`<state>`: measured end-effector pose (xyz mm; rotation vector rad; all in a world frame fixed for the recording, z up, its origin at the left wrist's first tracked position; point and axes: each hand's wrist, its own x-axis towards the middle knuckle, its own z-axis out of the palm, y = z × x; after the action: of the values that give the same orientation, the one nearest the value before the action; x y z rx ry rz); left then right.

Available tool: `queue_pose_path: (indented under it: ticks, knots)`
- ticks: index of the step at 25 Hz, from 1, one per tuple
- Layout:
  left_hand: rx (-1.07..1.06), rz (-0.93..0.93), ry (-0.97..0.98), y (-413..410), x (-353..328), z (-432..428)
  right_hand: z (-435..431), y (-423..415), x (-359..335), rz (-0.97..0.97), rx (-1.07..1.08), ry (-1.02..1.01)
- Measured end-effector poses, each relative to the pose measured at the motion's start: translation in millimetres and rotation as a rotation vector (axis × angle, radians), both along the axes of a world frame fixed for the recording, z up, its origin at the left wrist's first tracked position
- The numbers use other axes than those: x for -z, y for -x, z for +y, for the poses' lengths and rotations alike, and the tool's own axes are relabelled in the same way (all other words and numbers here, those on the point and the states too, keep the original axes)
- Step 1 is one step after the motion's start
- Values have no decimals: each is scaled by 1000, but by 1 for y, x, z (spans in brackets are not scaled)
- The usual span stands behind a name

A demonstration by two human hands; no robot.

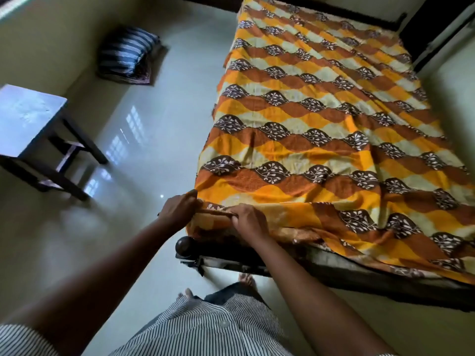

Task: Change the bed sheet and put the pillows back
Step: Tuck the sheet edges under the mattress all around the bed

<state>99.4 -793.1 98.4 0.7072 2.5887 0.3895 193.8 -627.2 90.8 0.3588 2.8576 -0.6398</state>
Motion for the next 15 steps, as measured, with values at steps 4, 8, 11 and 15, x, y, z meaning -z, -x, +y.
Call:
queue_pose_path:
  ticks: [4, 8, 11, 15]
  knots:
    - [195, -37, 277, 12, 25, -46, -15, 3, 10, -197, -74, 43]
    - [-97, -492, -50, 30, 43, -65, -27, 45, 17, -273, -241, 132]
    - [-542, -441, -267, 47, 80, -65, -36, 121, 36, -225, -331, 93]
    - [-764, -520, -428, 60, 144, -49, -57, 225, 94, -378, -742, -143]
